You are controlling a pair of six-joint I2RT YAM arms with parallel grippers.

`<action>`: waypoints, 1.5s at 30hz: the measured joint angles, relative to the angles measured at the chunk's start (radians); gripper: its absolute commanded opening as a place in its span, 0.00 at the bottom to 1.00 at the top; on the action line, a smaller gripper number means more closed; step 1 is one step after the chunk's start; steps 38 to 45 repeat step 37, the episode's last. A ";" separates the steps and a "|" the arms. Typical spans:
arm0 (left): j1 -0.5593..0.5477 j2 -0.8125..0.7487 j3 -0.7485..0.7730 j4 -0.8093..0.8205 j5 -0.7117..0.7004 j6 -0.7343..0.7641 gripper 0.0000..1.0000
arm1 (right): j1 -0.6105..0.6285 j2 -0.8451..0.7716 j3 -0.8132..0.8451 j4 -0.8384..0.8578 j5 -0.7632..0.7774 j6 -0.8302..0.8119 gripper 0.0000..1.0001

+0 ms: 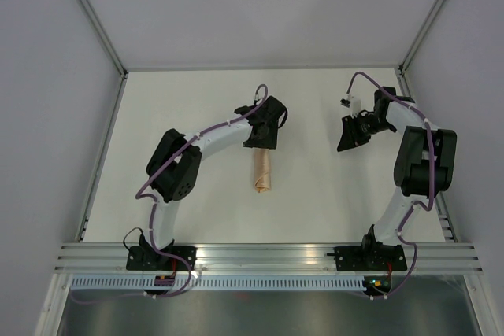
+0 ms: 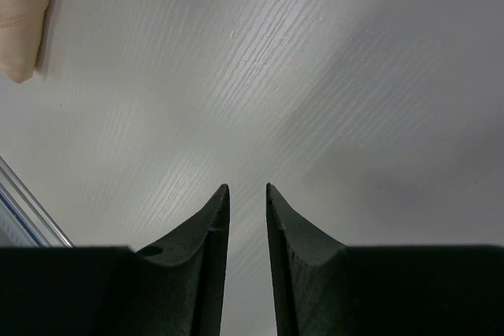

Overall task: Fold the napkin, place the utensils inside, and roll it up
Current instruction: Reset both arms

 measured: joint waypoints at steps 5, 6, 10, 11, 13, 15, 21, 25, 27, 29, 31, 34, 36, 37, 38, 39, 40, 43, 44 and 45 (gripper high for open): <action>0.005 -0.118 -0.005 0.017 -0.002 0.042 0.68 | 0.000 -0.006 0.000 0.009 0.000 0.008 0.39; 0.008 -0.159 -0.014 0.025 -0.002 0.050 0.68 | -0.001 -0.013 0.000 0.010 0.000 0.011 0.41; 0.032 -0.370 -0.116 0.065 0.000 0.072 0.69 | -0.012 -0.069 0.000 0.010 -0.005 0.022 0.51; 0.043 -0.432 -0.153 0.078 0.000 0.077 0.69 | -0.018 -0.090 0.000 0.011 -0.009 0.025 0.57; 0.066 -0.558 -0.233 0.092 0.000 0.085 0.70 | -0.034 -0.137 0.000 0.011 -0.018 0.036 0.67; 0.087 -0.671 -0.314 0.105 -0.001 0.089 0.71 | -0.048 -0.176 0.002 0.010 -0.029 0.041 0.74; 0.103 -0.938 -0.543 0.122 0.001 0.092 0.73 | -0.087 -0.235 0.013 0.015 -0.069 0.064 0.98; 0.106 -0.991 -0.614 0.119 0.003 0.097 0.73 | -0.113 -0.280 -0.008 0.048 -0.064 0.089 0.98; 0.108 -1.003 -0.632 0.120 0.005 0.103 0.74 | -0.124 -0.315 -0.017 0.058 -0.053 0.097 0.98; 0.111 -1.015 -0.642 0.120 0.008 0.107 0.74 | -0.132 -0.352 -0.021 0.069 -0.042 0.106 0.98; 0.113 -1.027 -0.650 0.125 0.010 0.108 0.74 | -0.138 -0.382 -0.022 0.077 -0.035 0.112 0.98; 0.115 -1.043 -0.659 0.131 0.020 0.111 0.75 | -0.143 -0.418 -0.025 0.092 -0.019 0.119 0.98; 0.116 -1.050 -0.664 0.140 0.027 0.115 0.75 | -0.147 -0.435 -0.030 0.103 -0.009 0.129 0.98; 0.116 -1.052 -0.666 0.143 0.028 0.118 0.75 | -0.150 -0.441 -0.033 0.110 -0.006 0.134 0.98; 0.116 -1.052 -0.666 0.143 0.028 0.118 0.75 | -0.150 -0.441 -0.033 0.110 -0.006 0.134 0.98; 0.116 -1.052 -0.666 0.143 0.028 0.118 0.75 | -0.150 -0.441 -0.033 0.110 -0.006 0.134 0.98; 0.116 -1.052 -0.666 0.143 0.028 0.118 0.75 | -0.150 -0.441 -0.033 0.110 -0.006 0.134 0.98; 0.116 -1.052 -0.666 0.143 0.028 0.118 0.75 | -0.150 -0.441 -0.033 0.110 -0.006 0.134 0.98; 0.116 -1.052 -0.666 0.143 0.028 0.118 0.75 | -0.150 -0.441 -0.033 0.110 -0.006 0.134 0.98; 0.116 -1.052 -0.666 0.143 0.028 0.118 0.75 | -0.150 -0.441 -0.033 0.110 -0.006 0.134 0.98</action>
